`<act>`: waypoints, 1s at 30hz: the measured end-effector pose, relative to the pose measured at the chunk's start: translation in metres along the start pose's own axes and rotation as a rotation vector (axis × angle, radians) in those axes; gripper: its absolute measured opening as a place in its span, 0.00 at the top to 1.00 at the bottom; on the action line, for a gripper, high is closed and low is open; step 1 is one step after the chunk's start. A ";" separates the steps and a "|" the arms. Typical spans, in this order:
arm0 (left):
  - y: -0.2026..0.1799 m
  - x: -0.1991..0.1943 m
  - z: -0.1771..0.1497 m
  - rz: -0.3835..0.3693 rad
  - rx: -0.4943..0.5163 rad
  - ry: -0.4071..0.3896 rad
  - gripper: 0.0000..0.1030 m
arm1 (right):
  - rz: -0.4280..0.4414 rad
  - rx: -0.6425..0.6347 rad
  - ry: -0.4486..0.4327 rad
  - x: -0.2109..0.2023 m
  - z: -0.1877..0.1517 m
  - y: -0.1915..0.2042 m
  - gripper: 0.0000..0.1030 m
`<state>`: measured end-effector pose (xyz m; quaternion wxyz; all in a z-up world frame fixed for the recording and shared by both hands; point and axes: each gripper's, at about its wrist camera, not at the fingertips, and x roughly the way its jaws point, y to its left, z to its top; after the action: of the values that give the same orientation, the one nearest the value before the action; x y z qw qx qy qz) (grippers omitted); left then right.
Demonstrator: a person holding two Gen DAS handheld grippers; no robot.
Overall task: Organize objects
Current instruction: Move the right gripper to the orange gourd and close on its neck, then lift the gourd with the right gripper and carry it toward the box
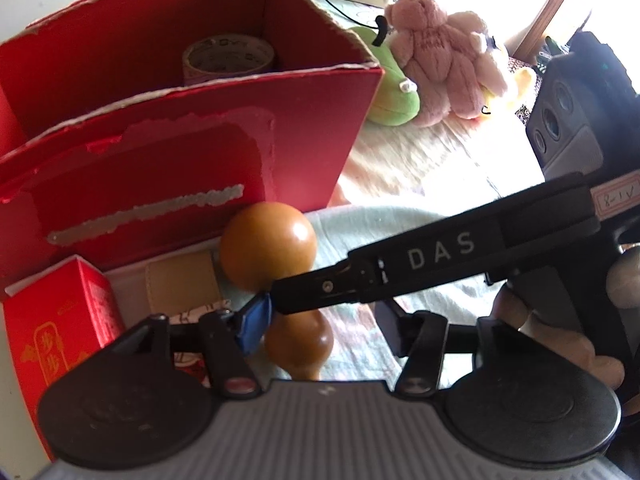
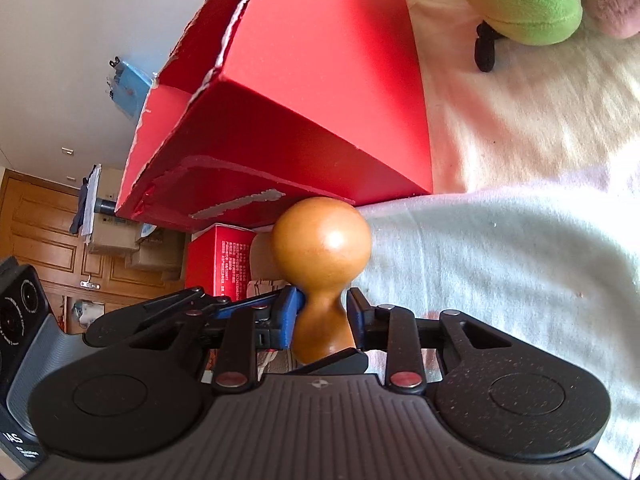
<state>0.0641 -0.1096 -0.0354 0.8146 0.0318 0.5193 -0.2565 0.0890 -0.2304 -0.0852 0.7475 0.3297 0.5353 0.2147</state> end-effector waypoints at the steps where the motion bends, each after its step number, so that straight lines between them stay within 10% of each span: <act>1: 0.001 0.003 0.000 0.004 -0.002 0.011 0.45 | -0.004 -0.002 -0.003 0.001 0.000 0.001 0.69; 30: -0.028 0.001 0.011 -0.129 0.217 0.057 0.57 | -0.073 0.100 -0.156 -0.044 -0.018 -0.005 0.72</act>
<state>0.0612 -0.1375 -0.0255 0.7729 0.0933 0.5126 -0.3621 0.0577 -0.2585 -0.0637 0.7767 0.3628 0.4971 0.1341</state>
